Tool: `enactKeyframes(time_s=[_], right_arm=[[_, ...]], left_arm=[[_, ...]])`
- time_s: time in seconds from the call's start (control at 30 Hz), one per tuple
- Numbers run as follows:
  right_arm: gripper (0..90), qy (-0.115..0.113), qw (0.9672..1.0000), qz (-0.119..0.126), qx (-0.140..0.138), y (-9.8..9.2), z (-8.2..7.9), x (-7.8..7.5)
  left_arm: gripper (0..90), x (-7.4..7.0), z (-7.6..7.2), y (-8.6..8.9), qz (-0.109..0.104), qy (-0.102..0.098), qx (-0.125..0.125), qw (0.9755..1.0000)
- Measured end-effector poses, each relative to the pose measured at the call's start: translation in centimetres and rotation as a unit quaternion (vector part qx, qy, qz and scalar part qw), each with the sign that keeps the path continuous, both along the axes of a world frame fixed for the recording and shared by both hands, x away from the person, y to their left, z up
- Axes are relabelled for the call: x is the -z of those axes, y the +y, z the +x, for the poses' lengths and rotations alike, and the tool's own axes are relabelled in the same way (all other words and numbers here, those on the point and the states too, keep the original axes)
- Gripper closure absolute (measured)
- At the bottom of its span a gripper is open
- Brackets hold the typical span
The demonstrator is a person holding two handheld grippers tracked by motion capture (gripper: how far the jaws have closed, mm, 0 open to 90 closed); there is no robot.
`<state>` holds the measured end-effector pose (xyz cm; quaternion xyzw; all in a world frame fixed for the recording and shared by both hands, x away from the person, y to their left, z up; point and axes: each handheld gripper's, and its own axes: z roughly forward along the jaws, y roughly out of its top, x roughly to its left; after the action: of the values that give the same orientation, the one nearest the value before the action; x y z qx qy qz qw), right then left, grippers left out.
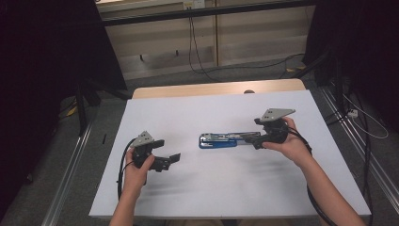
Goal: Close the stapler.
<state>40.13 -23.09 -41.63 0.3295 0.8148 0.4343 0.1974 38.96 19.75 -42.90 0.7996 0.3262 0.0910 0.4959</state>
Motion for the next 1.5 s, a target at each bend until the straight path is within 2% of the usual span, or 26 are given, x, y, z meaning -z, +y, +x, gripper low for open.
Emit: enactKeyframes(time_s=[0.1,0.3,0.4,0.53,0.63,0.7,0.77,0.87,0.97,1.03,1.1,1.17,1.3,1.33,1.4,1.5], right_arm=[[14.6,-0.002,0.9996,0.005,0.029,-0.9,-0.4,0.1],[12.6,0.017,0.999,0.001,0.041,-2.0,-1.3,0.5],[11.0,0.026,0.9982,0.011,0.053,-2.5,-1.7,0.9],[11.0,0.029,0.9973,0.015,0.066,-3.1,-2.3,1.0],[13.9,0.024,0.9961,0.022,0.082,-3.5,-3.0,1.0],[20.6,0.011,0.9951,0.024,0.096,-3.9,-3.4,1.0],[25.8,0.015,0.9941,0.034,0.102,-4.4,-3.7,1.1],[39.9,0.006,0.9919,0.027,0.124,-5.0,-4.1,1.2],[55.1,0.016,0.9906,0.045,0.128,-5.4,-4.2,1.5],[63.4,0.019,0.99,0.038,0.135,-5.6,-4.1,1.7],[70.1,0.021,0.9901,0.022,0.137,-5.7,-4.0,2.0],[76.7,0.027,0.9896,0.012,0.141,-5.7,-3.9,2.4],[84.2,0.031,0.9891,0.008,0.144,-5.6,-3.6,2.8],[86.1,0.033,0.9891,0.01,0.143,-5.6,-3.5,2.8],[87.0,0.033,0.9889,0.01,0.145,-5.5,-3.4,2.8],[87.7,0.035,0.9886,0.006,0.147,-5.6,-3.1,3.0]], left_arm=[[4.8,0.1,0.2,-0.5,0.001,0.001,0.001,1.0],[4.8,0.1,0.7,-1.7,-0.009,-0.001,0.002,1.0],[4.5,0.3,0.9,-2.1,-0.013,-0.002,0.007,0.9999],[4.6,0.3,1.1,-2.9,0.009,-0.007,0.006,0.9999],[5.1,0.1,1.2,-3.6,0.006,-0.006,0.0,1.0],[5.1,0.1,1.5,-4.0,0.003,-0.003,-0.006,1.0],[5.1,0.2,1.7,-4.3,-0.001,-0.002,-0.007,1.0],[9.0,0.4,2.0,-4.6,-0.007,-0.007,-0.011,0.9999],[14.7,0.5,2.4,-5.0,0.001,-0.011,-0.009,0.9999],[17.2,0.5,2.7,-5.3,-0.006,-0.011,-0.009,0.9999],[21.0,0.6,3.0,-5.8,-0.001,-0.016,-0.008,0.9998],[26.9,0.7,3.2,-6.1,-0.001,-0.008,-0.007,0.9999],[41.3,1.3,3.8,-6.4,0.006,-0.001,-0.01,0.9999],[47.8,1.4,3.9,-6.4,0.007,-0.001,-0.009,0.9999],[53.0,1.5,4.2,-6.6,0.018,0.003,-0.008,0.9998],[63.6,1.6,4.5,-7.0,0.015,0.003,-0.001,0.9999]])
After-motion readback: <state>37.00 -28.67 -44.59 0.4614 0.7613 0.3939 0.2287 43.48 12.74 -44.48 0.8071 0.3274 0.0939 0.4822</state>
